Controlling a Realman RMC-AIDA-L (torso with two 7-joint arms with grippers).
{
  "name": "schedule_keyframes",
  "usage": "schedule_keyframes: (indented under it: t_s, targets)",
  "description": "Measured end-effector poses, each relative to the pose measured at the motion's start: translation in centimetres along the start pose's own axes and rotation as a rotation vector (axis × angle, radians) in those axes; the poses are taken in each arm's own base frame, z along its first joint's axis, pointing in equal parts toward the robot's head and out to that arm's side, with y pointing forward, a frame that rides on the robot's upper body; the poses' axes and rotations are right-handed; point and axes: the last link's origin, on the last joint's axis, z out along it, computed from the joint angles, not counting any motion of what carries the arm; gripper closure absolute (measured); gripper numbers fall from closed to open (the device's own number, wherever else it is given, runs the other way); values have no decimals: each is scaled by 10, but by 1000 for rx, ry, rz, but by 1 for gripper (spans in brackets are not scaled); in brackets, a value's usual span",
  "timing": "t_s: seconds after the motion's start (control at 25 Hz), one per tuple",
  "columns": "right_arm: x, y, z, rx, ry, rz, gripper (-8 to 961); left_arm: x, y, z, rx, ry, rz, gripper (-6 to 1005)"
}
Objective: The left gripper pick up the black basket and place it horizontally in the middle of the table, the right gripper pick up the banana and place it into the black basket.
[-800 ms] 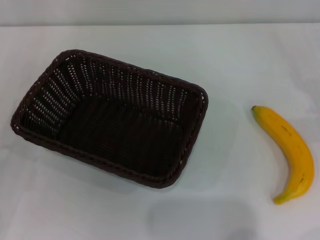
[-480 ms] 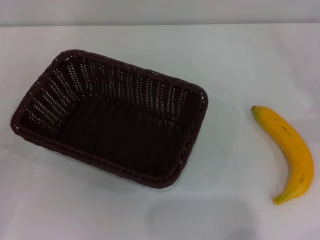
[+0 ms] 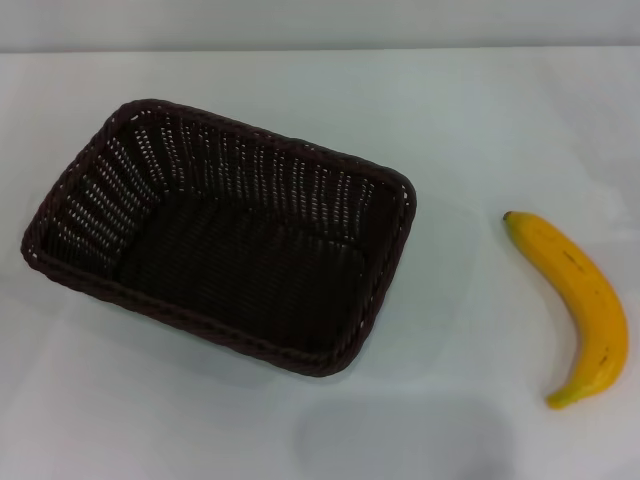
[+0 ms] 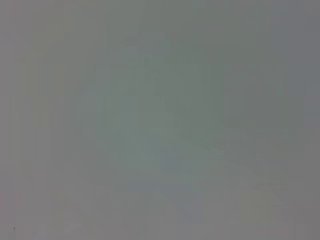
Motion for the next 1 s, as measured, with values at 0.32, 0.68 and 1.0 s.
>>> schedule_keyframes:
  t_s: [0.32,0.68,1.0]
  targets:
    - [2,1,-1,-1,6,17,98,43,4,17,-2,-244,21,105]
    - [3,2,0,0,10,9,98,64,36,79,60,-663,193,106]
    - [2,3,2,-7,7,10,98,59,65,121,70,-856,346,106]
